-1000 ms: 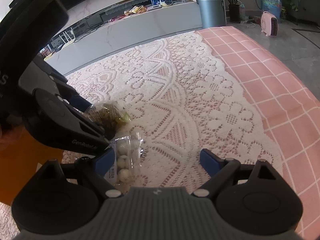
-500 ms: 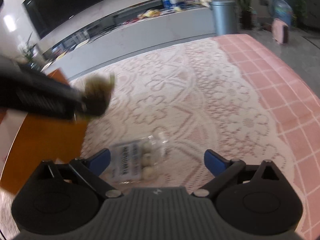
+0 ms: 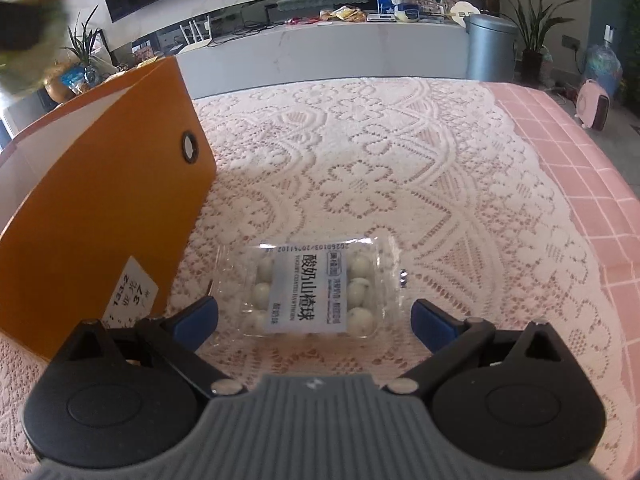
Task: Organize snacks
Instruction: 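Grasp the green-labelled snack bag with left tool while right grasps clear candy-ball box, then lift both held snacks and carry them over the orange box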
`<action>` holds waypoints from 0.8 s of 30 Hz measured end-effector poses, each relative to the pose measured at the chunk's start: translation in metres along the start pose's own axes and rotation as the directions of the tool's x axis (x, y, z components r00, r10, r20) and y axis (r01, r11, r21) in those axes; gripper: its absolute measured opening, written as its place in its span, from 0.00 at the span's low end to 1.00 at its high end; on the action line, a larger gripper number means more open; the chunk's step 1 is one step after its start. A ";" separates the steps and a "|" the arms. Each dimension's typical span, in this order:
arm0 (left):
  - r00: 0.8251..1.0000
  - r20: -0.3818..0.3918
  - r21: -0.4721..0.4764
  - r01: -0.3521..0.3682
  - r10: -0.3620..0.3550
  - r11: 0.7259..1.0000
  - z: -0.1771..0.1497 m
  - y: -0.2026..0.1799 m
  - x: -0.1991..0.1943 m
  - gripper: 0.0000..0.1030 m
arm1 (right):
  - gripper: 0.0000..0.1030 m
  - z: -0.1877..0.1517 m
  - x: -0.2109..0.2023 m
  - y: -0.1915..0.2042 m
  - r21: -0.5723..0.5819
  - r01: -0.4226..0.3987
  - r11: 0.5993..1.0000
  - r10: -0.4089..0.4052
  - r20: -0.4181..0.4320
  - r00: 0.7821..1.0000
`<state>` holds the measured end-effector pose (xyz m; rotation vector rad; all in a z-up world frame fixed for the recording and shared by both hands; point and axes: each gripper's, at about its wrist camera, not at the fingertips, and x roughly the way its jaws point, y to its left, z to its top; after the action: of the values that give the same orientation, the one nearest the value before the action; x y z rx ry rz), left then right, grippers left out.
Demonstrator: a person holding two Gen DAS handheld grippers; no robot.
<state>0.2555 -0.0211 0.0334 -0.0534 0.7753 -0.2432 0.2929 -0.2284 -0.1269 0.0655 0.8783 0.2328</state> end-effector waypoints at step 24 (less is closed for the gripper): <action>0.998 -0.039 -0.179 -0.061 0.055 0.982 -0.054 0.088 0.002 0.43 | 0.72 -0.015 -0.006 0.017 -0.129 0.027 0.991 -0.013 0.103 0.995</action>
<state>0.2367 0.0659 -0.0186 -0.1976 0.8301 -0.1181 0.2749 -0.2136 -0.1295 -0.0529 0.7603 0.2653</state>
